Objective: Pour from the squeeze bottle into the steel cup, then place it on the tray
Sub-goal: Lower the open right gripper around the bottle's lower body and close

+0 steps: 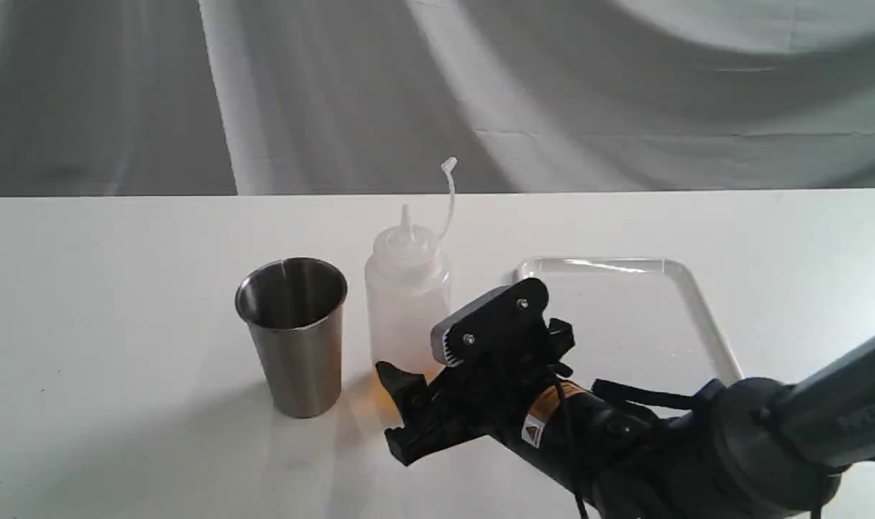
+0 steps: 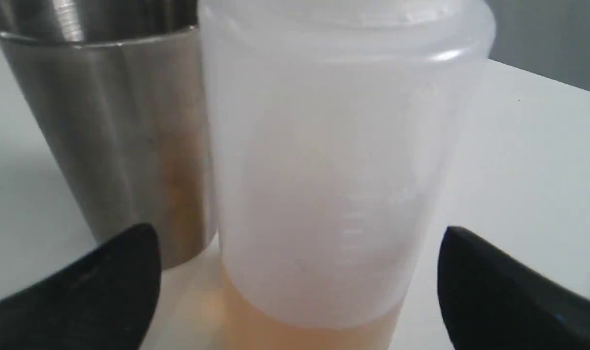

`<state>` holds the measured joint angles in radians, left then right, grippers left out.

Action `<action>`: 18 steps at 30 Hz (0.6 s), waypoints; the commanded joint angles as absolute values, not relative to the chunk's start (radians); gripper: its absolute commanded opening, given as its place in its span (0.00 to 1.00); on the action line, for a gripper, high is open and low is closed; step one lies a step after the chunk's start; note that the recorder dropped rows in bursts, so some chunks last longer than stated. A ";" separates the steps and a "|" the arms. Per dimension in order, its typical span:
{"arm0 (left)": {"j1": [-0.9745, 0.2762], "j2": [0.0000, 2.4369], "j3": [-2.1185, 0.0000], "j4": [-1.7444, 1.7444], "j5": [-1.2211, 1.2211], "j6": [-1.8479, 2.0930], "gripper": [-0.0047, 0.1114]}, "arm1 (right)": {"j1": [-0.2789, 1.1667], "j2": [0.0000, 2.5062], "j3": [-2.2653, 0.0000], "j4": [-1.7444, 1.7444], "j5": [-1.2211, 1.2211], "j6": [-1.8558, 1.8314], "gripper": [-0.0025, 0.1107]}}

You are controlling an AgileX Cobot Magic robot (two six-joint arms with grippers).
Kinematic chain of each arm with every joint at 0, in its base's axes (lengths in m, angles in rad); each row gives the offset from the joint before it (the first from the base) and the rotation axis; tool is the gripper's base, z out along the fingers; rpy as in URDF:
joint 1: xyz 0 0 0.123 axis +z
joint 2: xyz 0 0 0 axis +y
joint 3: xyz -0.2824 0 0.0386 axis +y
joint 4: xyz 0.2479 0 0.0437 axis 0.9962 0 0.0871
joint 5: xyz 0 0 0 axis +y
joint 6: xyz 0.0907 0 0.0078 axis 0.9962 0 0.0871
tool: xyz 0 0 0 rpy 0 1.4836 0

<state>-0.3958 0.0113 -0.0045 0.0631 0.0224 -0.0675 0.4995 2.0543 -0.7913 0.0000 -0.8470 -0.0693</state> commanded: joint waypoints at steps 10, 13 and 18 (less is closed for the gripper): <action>-0.394 0.016 0.000 0.067 0.012 -0.068 0.11 | 0.504 2.123 -0.904 0.008 -0.831 -0.059 0.70; -0.394 0.016 0.000 0.067 0.012 -0.068 0.11 | 0.504 2.143 -0.924 0.008 -0.820 -0.057 0.70; -0.394 0.016 0.000 0.067 0.012 -0.068 0.11 | 0.504 2.162 -0.945 0.051 -0.836 -0.058 0.70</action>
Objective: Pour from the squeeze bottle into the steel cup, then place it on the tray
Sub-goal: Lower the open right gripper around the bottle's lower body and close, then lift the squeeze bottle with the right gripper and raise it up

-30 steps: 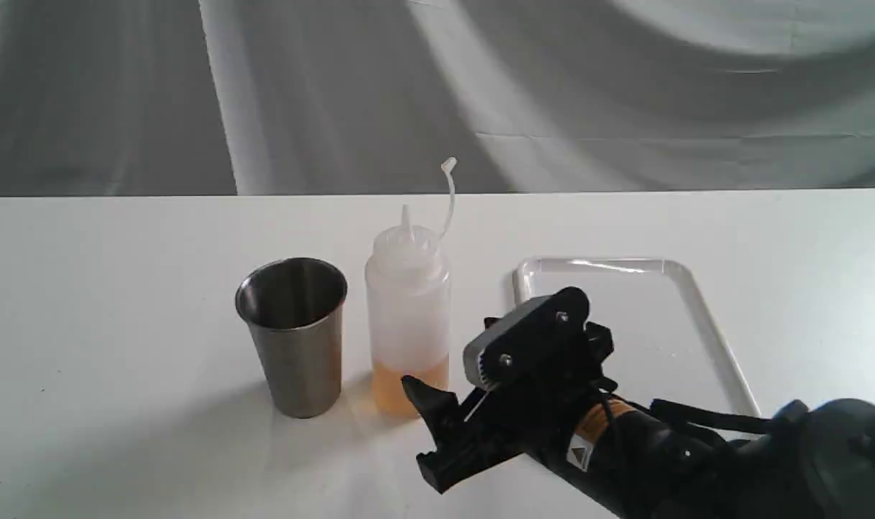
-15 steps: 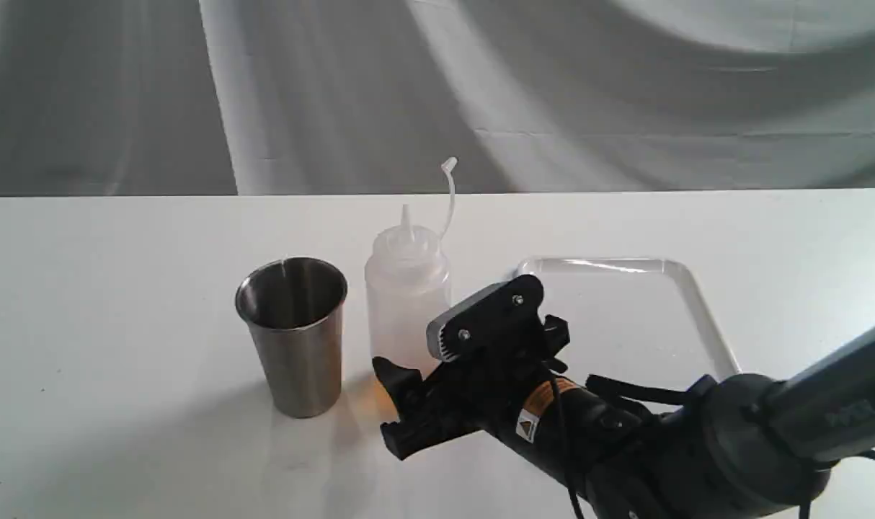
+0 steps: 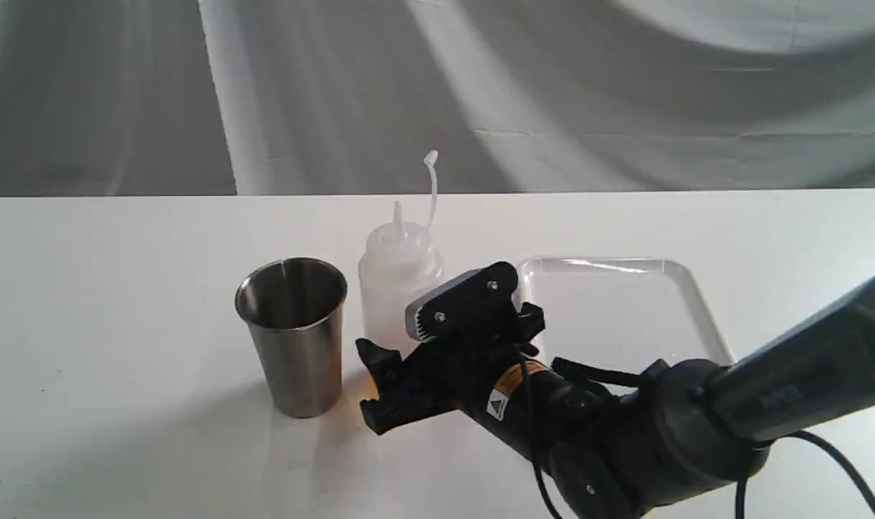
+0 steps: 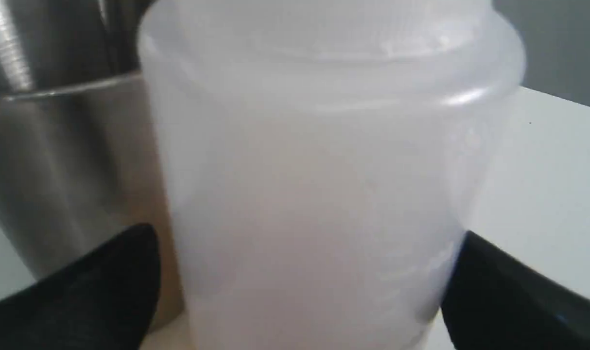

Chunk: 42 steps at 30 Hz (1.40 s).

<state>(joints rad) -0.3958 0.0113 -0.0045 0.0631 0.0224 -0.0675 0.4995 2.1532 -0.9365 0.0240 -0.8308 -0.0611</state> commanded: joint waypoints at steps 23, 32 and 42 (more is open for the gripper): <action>-0.394 0.016 0.000 0.067 0.012 -0.068 0.11 | 0.499 2.206 -1.037 0.062 -0.792 -0.060 0.69; -0.394 0.016 0.000 0.067 0.012 -0.068 0.11 | 0.499 2.203 -1.037 0.062 -0.760 -0.060 0.39; -0.394 0.016 0.000 0.067 0.012 -0.068 0.11 | 0.488 2.075 -0.983 0.097 -0.704 -0.097 0.29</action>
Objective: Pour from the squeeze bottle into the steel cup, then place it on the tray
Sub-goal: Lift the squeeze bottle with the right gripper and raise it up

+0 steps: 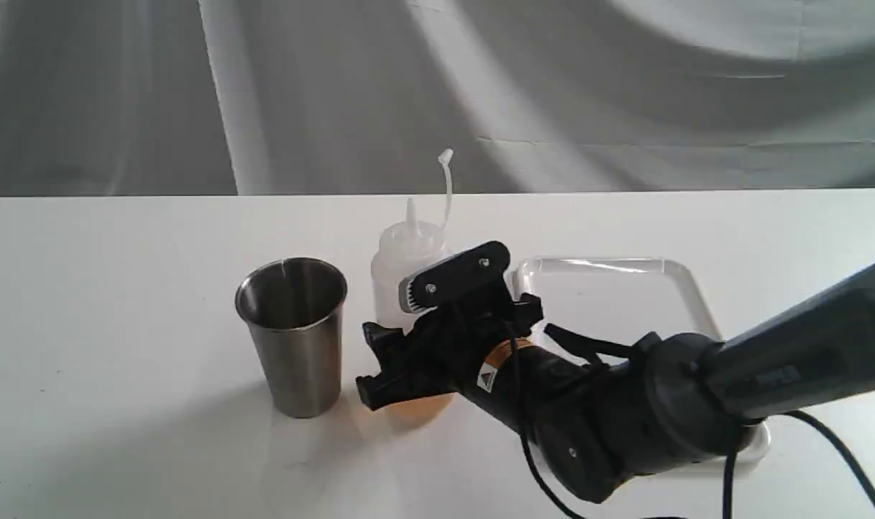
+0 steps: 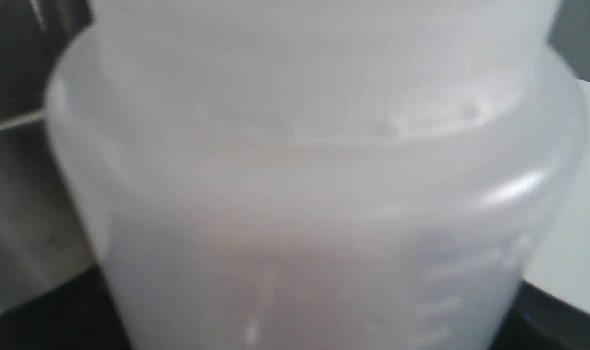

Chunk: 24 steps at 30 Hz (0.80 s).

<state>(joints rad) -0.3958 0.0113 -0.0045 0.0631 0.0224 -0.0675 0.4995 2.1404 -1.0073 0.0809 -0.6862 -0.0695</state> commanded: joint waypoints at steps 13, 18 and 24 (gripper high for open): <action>-0.394 0.016 0.000 0.067 0.012 -0.068 0.11 | 0.429 1.758 -0.920 0.031 -0.452 -0.155 0.29; -0.394 0.016 0.000 0.067 0.012 -0.068 0.11 | 0.429 1.690 -0.920 0.033 -0.383 -0.260 0.29; -0.394 0.016 0.000 0.067 0.012 -0.068 0.11 | 0.429 1.682 -0.920 0.033 -0.287 -0.362 0.29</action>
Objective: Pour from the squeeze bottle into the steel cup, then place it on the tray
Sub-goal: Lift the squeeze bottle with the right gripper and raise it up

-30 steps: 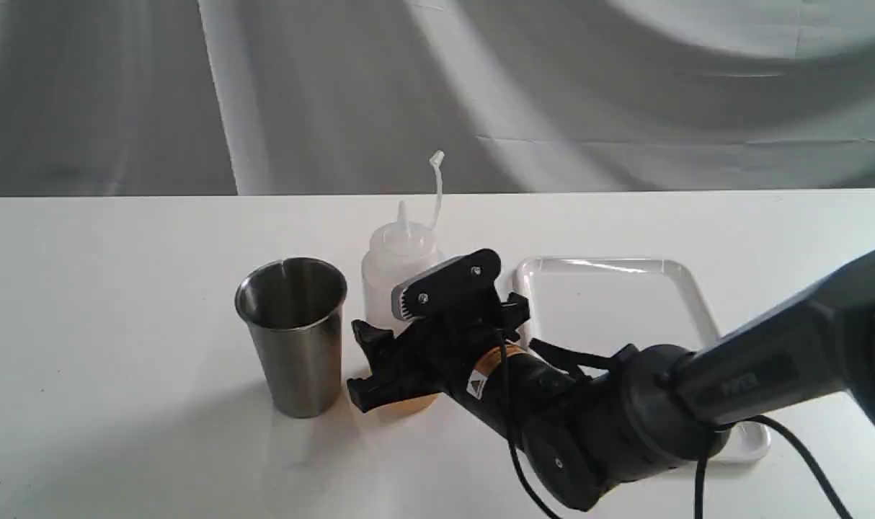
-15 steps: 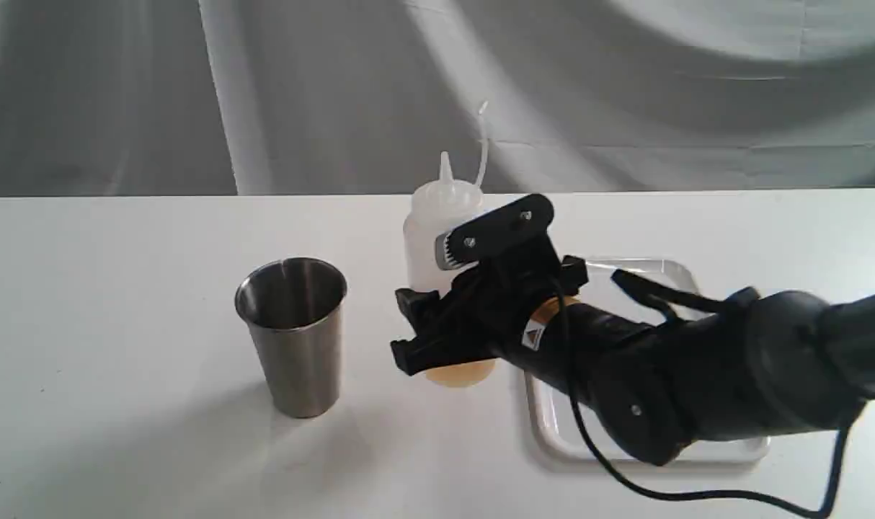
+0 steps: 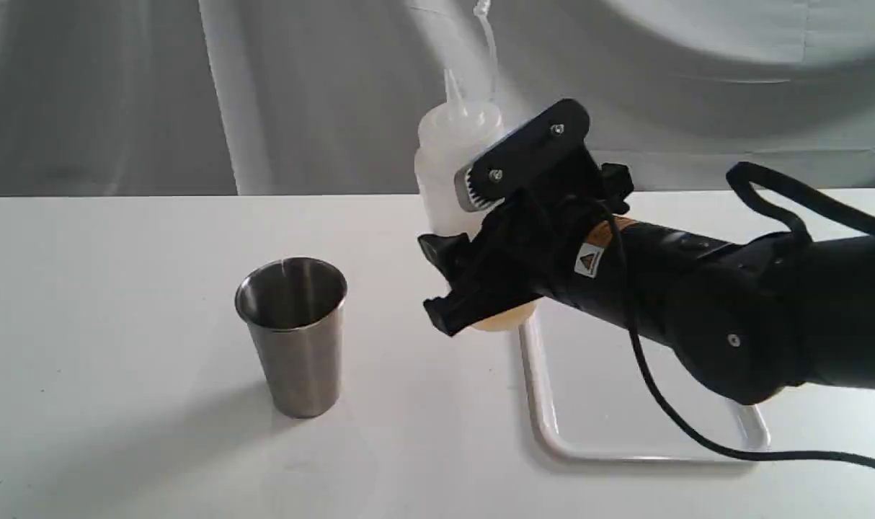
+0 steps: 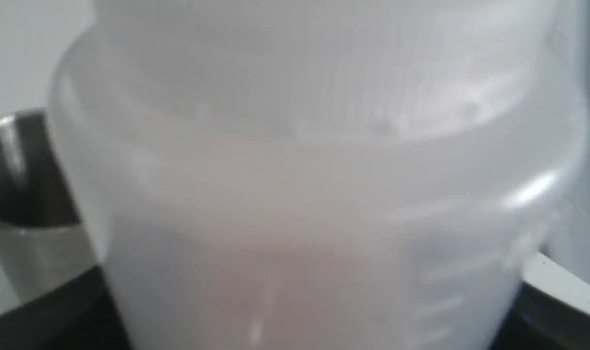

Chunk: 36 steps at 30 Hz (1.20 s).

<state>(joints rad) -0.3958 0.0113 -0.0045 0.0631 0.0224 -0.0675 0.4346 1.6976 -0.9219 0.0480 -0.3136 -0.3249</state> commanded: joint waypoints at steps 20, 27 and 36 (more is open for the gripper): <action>-0.394 0.016 0.000 0.067 0.012 -0.068 0.11 | 0.490 1.839 -1.378 -0.225 0.409 -0.451 0.29; -0.394 0.016 0.000 0.067 0.012 -0.068 0.11 | 0.492 1.866 -1.427 -0.474 0.540 -0.292 0.29; -0.394 0.016 0.000 0.067 0.012 -0.068 0.11 | 0.535 1.891 -1.427 -0.643 0.607 -0.275 0.29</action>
<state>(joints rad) -0.3958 0.0113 -0.0045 0.0631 0.0224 -0.0675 0.5212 1.8933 -1.4160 -0.5891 0.6188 -0.2852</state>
